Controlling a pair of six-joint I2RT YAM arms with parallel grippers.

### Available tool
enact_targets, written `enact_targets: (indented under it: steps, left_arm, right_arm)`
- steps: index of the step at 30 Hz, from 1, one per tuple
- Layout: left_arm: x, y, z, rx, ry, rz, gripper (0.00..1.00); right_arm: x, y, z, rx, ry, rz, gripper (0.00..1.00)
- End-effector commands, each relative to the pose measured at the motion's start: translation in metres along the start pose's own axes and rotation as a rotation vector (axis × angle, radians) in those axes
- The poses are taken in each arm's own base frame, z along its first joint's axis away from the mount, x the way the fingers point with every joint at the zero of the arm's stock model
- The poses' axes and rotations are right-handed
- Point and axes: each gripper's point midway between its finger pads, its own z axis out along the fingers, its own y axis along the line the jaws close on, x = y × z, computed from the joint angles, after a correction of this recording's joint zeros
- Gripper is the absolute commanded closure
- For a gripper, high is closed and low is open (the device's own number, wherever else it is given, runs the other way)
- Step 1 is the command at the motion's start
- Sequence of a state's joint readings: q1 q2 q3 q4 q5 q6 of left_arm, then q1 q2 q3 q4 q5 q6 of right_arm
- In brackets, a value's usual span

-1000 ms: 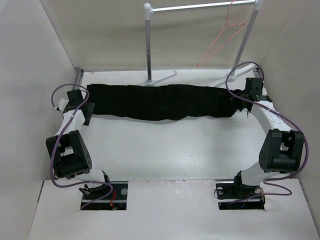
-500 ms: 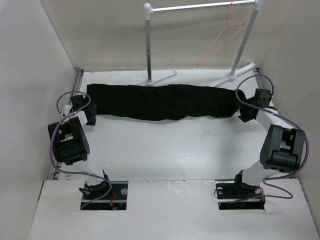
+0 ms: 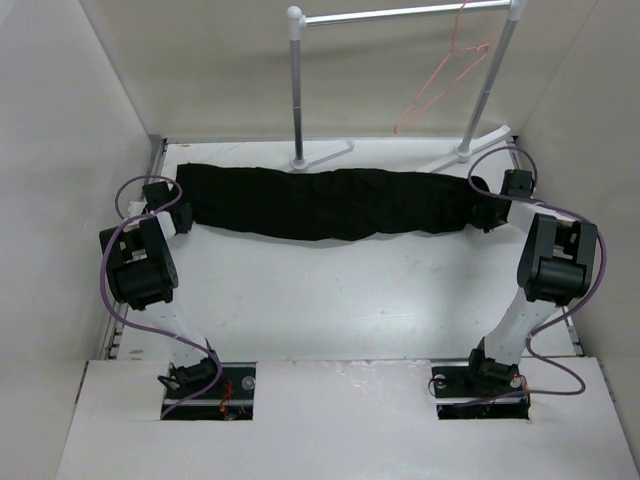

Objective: Place the trousers on the hanger
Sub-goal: Fold the trousers at the center of the board.

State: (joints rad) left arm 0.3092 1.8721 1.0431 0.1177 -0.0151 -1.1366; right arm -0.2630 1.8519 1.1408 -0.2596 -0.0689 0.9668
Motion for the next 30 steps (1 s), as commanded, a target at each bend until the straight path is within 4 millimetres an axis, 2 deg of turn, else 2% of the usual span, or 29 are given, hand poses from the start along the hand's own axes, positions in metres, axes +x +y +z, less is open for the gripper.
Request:
enact_targets:
  steps: [1,3,6,11,15,20,25,30]
  left_arm:
    - [-0.012,-0.013,0.000,0.011,-0.032,0.002,0.93]
    - [-0.020,-0.015,-0.005,0.013,-0.043,-0.005,0.96]
    - [-0.032,-0.010,-0.018,0.000,-0.059,0.001,0.99]
    - [-0.046,0.014,-0.042,-0.054,-0.092,0.023,1.00]
    - [-0.052,0.047,-0.060,-0.118,-0.105,0.019,1.00]
    - [-0.061,0.065,-0.088,-0.172,-0.146,0.061,1.00]
    - [-0.058,0.077,-0.112,-0.215,-0.175,0.164,1.00]
    - [-0.053,0.121,-0.139,-0.375,-0.236,0.252,1.00]
  right_arm:
    - [-0.009,0.028,-0.001,-0.058,-0.021,0.018,0.84]
    - [-0.012,0.027,-0.005,-0.058,-0.035,0.032,0.94]
    - [-0.013,0.018,-0.020,-0.052,-0.073,0.052,1.00]
    - [-0.003,-0.013,-0.048,-0.030,-0.122,0.067,1.00]
    - [0.010,-0.052,-0.061,0.002,-0.114,0.104,1.00]
    - [0.012,-0.089,-0.084,0.006,-0.142,0.169,1.00]
    - [0.001,-0.125,-0.119,0.006,-0.204,0.263,1.00]
    - [0.014,-0.145,-0.137,0.024,-0.217,0.291,1.00]
